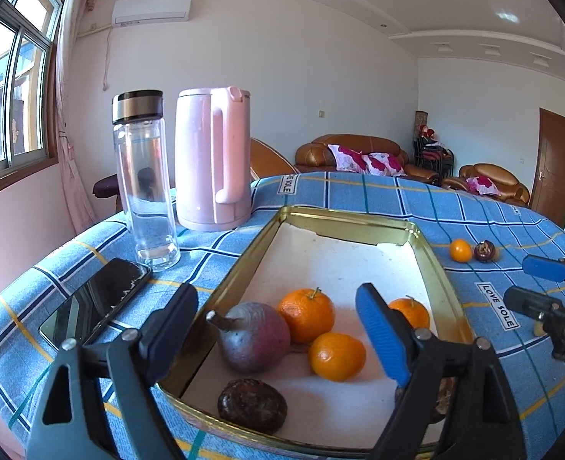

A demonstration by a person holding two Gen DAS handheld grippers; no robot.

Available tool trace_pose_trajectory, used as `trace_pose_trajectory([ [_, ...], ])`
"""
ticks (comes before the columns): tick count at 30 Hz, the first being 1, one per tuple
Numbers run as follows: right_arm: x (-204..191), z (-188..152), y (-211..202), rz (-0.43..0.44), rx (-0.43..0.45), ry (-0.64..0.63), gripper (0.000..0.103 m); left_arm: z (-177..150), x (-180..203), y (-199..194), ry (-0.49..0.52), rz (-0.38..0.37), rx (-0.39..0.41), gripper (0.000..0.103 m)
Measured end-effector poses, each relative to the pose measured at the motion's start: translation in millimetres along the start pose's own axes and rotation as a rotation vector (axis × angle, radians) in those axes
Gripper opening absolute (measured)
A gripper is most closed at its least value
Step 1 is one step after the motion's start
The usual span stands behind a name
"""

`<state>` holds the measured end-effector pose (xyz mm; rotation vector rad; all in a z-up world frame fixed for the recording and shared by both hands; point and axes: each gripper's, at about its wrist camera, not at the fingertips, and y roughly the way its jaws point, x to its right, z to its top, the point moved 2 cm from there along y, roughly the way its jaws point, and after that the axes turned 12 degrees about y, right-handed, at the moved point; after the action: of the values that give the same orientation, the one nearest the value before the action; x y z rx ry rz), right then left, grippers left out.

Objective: Organize fruits
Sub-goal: 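Lower the tangerine and purple fruit into the tray and open both grippers, then grasp a small tan fruit with the right gripper while the left approaches a tangerine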

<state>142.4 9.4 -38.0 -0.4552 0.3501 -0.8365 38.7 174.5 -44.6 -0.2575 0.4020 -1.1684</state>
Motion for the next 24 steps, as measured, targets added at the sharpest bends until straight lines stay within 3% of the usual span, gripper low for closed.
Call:
trace_pose_trajectory([
  [5, 62.8, -16.1, -12.7, -0.134, -0.066, 0.077, 0.068, 7.7, 24.7, -10.5, 0.037, -0.040, 0.036, 0.097],
  [9, 95.1, -31.2, -13.1, -0.130, -0.156, 0.139, 0.061, 12.5, 46.4, -11.9, 0.074, -0.086, 0.038, 0.098],
  [15, 101.0, -43.4, -2.5, -0.115, -0.252, 0.127, 0.049, 22.9, 72.1, -17.9, 0.128, -0.120, 0.054, 0.100],
  [18, 102.0, -48.6, 2.8, -0.086, -0.281, 0.133, 0.031, 28.3, 84.0, -19.1, 0.160, -0.132, 0.060, 0.101],
  [24, 100.2, -44.3, -6.1, -0.091, -0.257, 0.110, 0.030, 43.7, 111.9, -13.3, 0.206, -0.182, 0.044, 0.101],
])
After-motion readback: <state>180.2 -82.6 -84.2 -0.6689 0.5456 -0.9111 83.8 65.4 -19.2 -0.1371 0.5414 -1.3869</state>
